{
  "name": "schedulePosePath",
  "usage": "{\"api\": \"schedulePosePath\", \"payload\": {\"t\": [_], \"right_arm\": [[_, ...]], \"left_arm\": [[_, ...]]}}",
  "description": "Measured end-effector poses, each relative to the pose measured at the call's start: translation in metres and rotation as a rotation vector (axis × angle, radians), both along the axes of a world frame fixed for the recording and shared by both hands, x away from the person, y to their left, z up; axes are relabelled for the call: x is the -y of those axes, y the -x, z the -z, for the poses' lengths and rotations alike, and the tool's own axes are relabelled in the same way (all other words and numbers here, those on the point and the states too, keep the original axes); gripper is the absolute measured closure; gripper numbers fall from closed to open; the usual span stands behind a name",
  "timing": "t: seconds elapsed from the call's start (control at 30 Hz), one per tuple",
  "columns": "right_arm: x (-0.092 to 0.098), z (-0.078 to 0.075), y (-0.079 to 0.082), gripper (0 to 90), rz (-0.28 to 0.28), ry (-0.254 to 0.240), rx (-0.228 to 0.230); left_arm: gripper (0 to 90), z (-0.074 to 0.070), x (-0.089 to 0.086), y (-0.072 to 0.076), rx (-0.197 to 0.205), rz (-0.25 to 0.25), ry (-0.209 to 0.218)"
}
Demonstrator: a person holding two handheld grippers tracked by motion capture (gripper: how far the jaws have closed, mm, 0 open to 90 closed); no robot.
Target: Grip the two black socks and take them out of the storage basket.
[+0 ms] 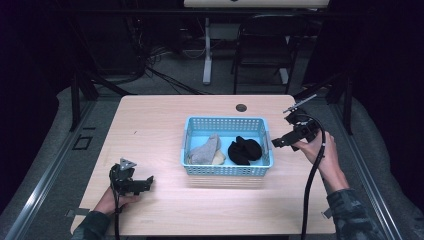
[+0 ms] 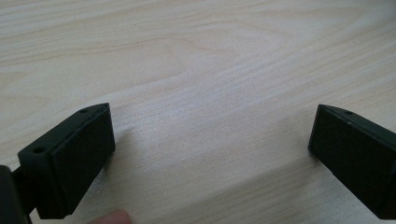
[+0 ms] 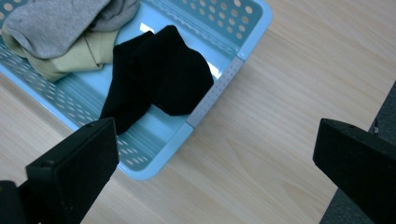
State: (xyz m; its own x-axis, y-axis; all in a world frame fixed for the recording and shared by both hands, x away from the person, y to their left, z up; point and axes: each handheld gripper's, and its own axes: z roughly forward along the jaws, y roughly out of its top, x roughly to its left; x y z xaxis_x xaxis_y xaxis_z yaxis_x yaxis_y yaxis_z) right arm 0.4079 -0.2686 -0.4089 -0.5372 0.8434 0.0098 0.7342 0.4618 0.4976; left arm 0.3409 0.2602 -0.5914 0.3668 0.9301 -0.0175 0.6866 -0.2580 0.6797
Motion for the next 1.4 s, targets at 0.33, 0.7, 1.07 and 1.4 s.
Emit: {"api": "schedulePosePath", "payload": {"t": [0.33, 0.7, 1.07, 1.4], "right_arm": [[-0.028, -0.002, -0.018, 0.0, -0.048, 0.021, -0.032], [-0.059, 0.014, -0.036, 0.0, -0.077, 0.006, -0.077], [-0.085, 0.034, -0.048, 4.1, -0.102, 0.009, -0.12], [-0.107, 0.061, -0.058, 7.8, -0.102, 0.028, -0.178]], "left_arm": [[0.3, 0.0, 0.0, 0.0, 0.0, 0.0, 0.0], [0.4, 0.0, 0.0, 0.0, 0.0, 0.0, 0.0], [0.3, 0.0, 0.0, 0.0, 0.0, 0.0, 0.0], [0.4, 0.0, 0.0, 0.0, 0.0, 0.0, 0.0]]}}
